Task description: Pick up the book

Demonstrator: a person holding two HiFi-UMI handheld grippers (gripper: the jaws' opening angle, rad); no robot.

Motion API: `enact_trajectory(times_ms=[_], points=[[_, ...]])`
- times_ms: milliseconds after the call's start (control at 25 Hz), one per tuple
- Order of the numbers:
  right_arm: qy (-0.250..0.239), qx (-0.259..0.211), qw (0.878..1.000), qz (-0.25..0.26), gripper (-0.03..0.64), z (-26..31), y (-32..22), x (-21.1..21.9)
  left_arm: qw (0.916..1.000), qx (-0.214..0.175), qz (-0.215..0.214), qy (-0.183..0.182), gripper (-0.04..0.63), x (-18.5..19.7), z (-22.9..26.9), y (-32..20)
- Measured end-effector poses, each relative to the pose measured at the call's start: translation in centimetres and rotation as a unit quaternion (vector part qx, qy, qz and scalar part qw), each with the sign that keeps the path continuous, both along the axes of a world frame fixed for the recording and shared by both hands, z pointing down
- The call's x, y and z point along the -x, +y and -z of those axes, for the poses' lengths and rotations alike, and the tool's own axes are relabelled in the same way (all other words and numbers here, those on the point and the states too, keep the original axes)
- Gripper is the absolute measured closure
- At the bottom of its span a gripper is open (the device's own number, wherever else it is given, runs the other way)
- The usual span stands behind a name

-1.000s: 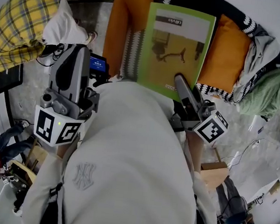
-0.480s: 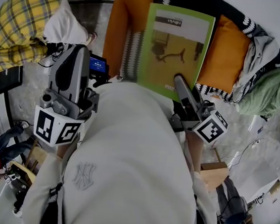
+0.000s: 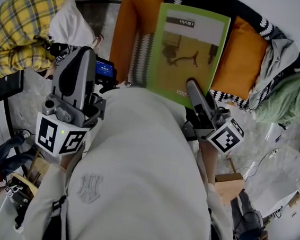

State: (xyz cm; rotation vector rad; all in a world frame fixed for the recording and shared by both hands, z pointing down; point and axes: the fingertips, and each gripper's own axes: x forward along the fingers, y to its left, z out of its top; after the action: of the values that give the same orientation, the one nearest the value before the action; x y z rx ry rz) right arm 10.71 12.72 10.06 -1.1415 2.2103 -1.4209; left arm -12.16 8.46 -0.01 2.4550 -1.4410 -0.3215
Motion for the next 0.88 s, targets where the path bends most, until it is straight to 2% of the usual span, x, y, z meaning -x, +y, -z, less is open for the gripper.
enact_trajectory(times_ms=[880], points=[[0.006,0.004,1.0,0.002,0.472,0.1,-0.09,-0.02,1.0,0.001,0.003,0.003,0.586,0.21,0.17,-0.63]])
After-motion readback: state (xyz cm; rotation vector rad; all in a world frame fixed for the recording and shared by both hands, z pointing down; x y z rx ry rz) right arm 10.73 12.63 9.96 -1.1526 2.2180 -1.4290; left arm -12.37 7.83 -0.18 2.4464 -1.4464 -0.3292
